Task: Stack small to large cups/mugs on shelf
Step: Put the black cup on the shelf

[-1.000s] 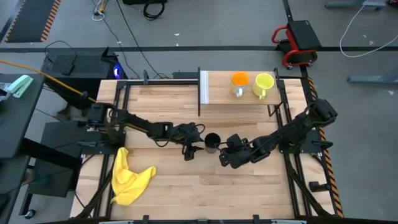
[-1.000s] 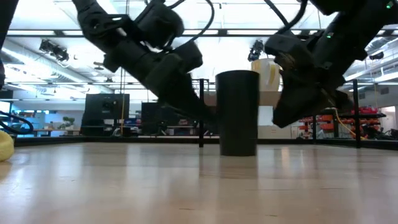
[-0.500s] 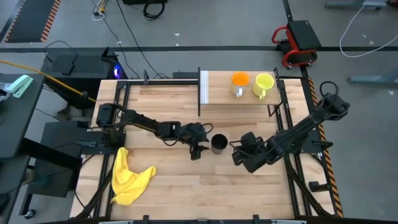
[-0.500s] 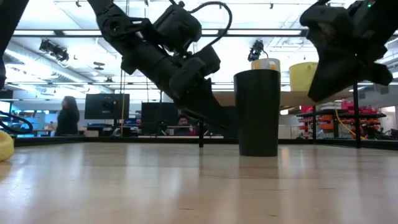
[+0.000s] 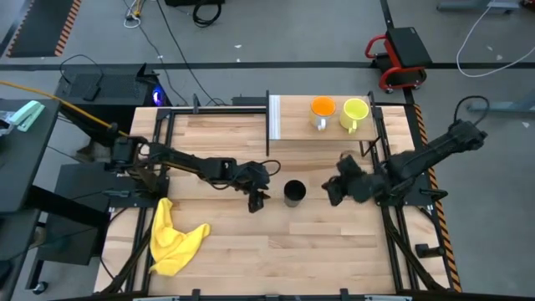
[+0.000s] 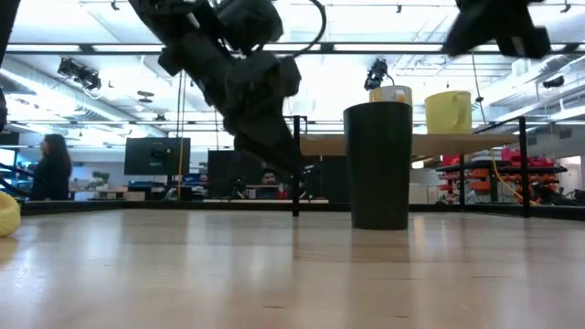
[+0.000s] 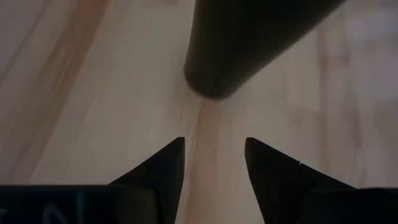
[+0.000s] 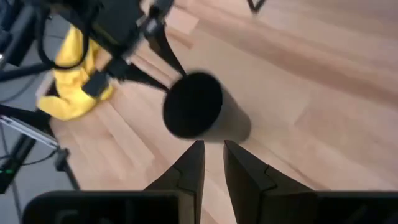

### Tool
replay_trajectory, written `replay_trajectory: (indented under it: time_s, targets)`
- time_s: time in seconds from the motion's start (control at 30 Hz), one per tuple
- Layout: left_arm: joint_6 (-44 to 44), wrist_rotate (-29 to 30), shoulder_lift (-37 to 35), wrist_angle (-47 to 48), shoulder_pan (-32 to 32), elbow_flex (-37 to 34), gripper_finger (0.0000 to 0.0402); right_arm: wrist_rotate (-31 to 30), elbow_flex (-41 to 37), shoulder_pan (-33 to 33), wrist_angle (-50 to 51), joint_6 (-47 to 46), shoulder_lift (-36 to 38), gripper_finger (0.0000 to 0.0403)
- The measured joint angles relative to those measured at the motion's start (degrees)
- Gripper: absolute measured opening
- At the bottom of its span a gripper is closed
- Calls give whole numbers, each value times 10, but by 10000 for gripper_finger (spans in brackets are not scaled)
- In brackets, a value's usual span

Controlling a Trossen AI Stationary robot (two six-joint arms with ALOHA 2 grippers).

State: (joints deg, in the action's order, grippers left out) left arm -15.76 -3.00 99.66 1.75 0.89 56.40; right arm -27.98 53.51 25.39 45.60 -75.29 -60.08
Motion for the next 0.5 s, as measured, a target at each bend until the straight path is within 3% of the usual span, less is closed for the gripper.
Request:
replay_trajectory:
  time_s: [0.13, 0.33, 0.5]
  targets:
    - [-19, 1, -23, 17, 0, 0, 177, 51, 76, -58, 50, 72, -4, 68]
    - [-43, 0, -30, 50, 0, 0, 172, 96, 199, -127, 180, 184, -66, 68]
    - [-66, 1, -30, 99, 0, 0, 176, 150, 246, -166, 215, 236, -120, 77]
